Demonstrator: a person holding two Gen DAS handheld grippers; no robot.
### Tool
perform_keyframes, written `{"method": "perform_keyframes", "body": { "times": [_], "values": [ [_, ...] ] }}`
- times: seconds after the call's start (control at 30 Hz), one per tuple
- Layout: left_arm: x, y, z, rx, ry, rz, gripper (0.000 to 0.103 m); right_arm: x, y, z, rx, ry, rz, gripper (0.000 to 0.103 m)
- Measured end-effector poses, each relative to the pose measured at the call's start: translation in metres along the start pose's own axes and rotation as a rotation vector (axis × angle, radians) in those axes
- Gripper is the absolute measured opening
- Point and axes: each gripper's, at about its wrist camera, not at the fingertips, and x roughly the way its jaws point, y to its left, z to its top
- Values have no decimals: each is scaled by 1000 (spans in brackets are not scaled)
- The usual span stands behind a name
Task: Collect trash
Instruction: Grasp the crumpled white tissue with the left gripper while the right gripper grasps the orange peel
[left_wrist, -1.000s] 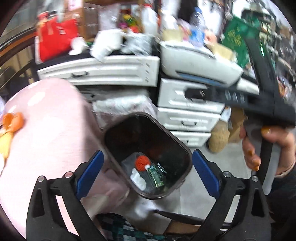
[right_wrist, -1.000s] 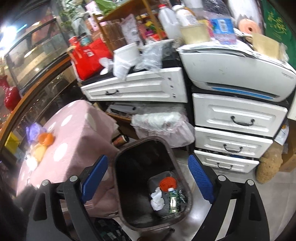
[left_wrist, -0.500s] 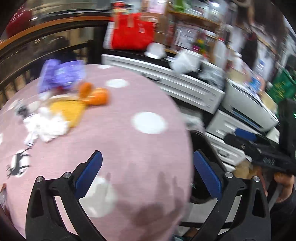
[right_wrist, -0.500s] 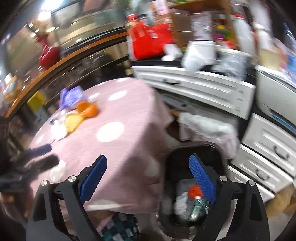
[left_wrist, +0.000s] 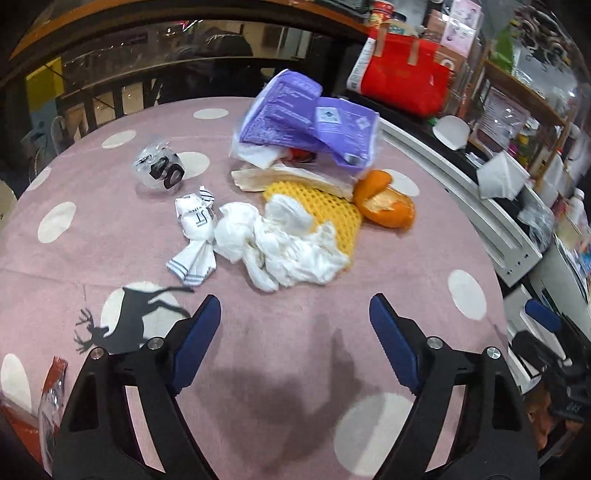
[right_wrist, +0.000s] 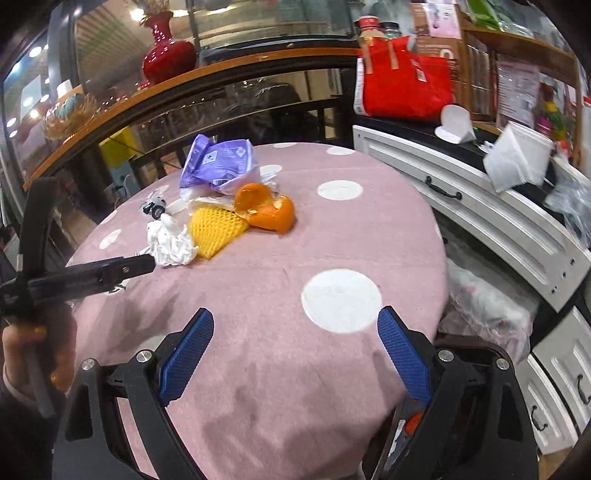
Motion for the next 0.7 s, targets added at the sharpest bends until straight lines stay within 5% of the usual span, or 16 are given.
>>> {"method": "perform_keyframes", "body": {
  "times": [0.2, 0.27, 0.37, 0.53, 0.7],
  "values": [
    [35, 5, 25, -25, 64, 12, 80, 19, 6, 15, -35, 18, 15, 89],
    [47, 7, 32, -35, 83, 19, 74, 26, 8, 20, -45, 26, 22, 89],
    [58, 10, 36, -52, 107, 13, 52, 38, 9, 29, -66, 36, 32, 89],
    [47, 19, 30, -96, 91, -20, 35, 65, 12, 48, -106, 71, 70, 89],
    [21, 33, 23, -141, 44, -46, 34, 103, 17, 71, -169, 121, 87, 89]
  ]
}}
